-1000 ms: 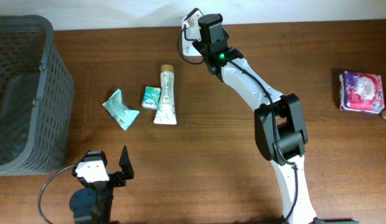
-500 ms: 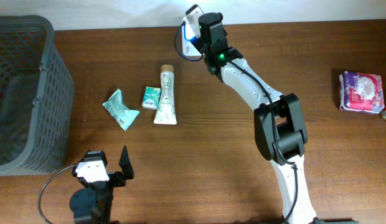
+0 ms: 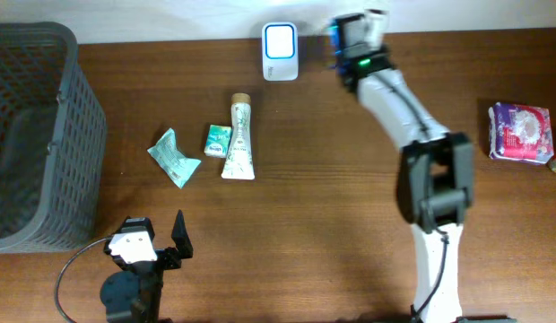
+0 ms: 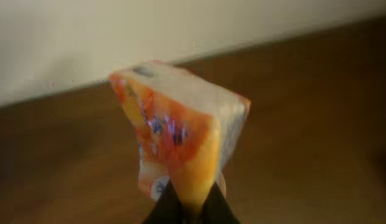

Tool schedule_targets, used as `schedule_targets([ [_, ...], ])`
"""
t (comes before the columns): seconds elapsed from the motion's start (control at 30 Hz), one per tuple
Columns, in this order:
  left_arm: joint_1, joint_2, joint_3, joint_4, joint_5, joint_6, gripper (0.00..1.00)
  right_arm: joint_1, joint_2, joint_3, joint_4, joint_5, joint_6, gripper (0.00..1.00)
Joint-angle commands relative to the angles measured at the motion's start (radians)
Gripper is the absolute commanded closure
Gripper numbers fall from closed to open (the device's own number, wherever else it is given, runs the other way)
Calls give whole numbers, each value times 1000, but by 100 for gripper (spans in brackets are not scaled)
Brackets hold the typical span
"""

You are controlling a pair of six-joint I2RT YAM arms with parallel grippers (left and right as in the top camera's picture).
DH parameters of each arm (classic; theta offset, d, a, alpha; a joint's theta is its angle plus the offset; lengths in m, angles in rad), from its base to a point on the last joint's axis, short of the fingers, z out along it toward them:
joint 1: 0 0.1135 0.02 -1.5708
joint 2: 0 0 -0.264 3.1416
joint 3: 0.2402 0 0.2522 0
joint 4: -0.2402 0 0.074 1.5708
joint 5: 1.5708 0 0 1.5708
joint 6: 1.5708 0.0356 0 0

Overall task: Scan the item barcode
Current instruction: 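Carry the orange box right and drop it near the purple pack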

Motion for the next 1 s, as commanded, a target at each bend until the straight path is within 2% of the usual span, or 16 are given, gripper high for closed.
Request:
schedule_targets([
  [0.0, 3, -4, -2, -6, -7, -9, 1, -123, -66, 8, -155, 57, 97, 96],
  [0.1, 3, -4, -2, -6, -7, -9, 1, -222, -64, 6, -303, 45, 90, 96],
  [0.23, 3, -4, -2, -6, -7, -9, 1, -323, -64, 5, -352, -66, 58, 96],
  [0.27, 3, -4, -2, -6, -7, -9, 1, -343, -64, 5, -351, -113, 33, 86],
  [0.3, 3, -4, -2, -6, -7, -9, 1, -367, -64, 5, -351, -166, 15, 63],
  [0.33, 3, -4, -2, -6, -7, -9, 1, -384, -64, 5, -352, -199, 12, 47],
  [0.37, 3, -4, -2, -6, -7, -9, 1, -399, -64, 5, -354, -226, 13, 36],
  [0.43, 3, -4, -2, -6, -7, -9, 1, -431, -64, 5, -379, -233, 14, 30],
  [0.5, 3, -4, -2, -6, -7, -9, 1, -447, -63, 5, -398, -233, 14, 4],
  [0.6, 3, -4, -2, -6, -7, -9, 1, -454, -62, 5, -440, -253, 13, 1],
  [0.67, 3, -4, -2, -6, -7, -9, 1, -451, -62, 5, -465, -355, -25, 1],
  [0.8, 3, -4, -2, -6, -7, -9, 1, -436, -62, 5, -496, -735, -174, 1],
  [0.97, 3, -4, -2, -6, -7, -9, 1, -352, -62, 5, -572, -1096, -193, 1],
])
